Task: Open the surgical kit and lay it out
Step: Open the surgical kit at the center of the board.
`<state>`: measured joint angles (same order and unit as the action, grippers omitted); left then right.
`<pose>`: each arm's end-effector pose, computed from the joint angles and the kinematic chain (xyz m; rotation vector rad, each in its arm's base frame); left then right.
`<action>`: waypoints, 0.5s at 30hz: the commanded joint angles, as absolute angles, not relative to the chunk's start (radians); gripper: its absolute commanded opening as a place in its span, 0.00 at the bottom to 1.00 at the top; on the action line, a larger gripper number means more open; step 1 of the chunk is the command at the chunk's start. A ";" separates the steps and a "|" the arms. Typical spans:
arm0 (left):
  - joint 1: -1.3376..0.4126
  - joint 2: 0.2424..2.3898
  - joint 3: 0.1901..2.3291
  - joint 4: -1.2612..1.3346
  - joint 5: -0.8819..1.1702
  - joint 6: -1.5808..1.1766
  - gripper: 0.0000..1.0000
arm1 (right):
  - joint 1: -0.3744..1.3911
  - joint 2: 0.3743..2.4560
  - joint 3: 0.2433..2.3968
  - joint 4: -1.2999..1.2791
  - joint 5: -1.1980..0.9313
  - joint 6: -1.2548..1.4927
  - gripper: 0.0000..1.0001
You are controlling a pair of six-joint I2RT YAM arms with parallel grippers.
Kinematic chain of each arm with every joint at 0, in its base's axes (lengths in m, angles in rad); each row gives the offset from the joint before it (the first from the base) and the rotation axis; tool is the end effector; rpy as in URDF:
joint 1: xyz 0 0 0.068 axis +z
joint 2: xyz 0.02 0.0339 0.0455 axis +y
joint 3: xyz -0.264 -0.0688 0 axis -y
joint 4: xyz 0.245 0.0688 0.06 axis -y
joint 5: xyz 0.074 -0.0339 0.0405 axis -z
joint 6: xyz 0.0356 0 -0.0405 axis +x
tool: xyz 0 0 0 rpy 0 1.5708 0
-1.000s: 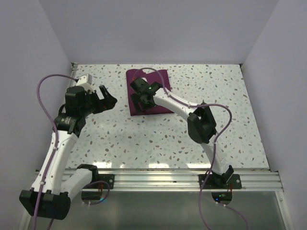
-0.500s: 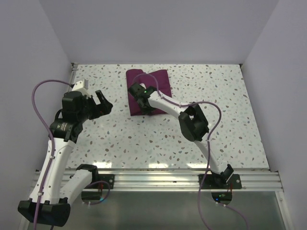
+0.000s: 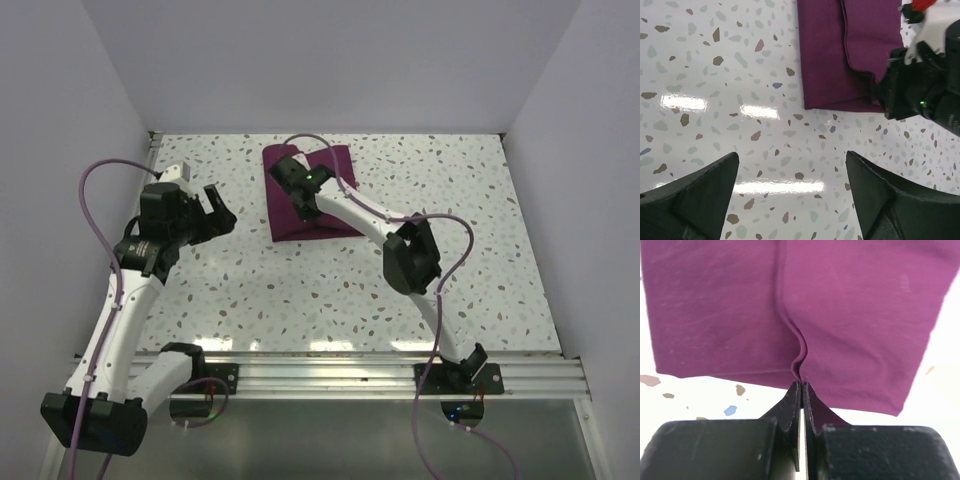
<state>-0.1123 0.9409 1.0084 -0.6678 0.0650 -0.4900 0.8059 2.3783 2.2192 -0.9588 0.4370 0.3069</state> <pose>0.1938 -0.0242 0.3414 -0.3758 2.1672 -0.4122 0.3631 0.3565 0.2209 -0.4989 2.4818 -0.1691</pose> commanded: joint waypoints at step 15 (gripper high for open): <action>-0.230 1.397 1.207 -0.456 0.089 -0.451 0.88 | 0.396 1.956 1.662 -0.897 0.603 0.420 0.19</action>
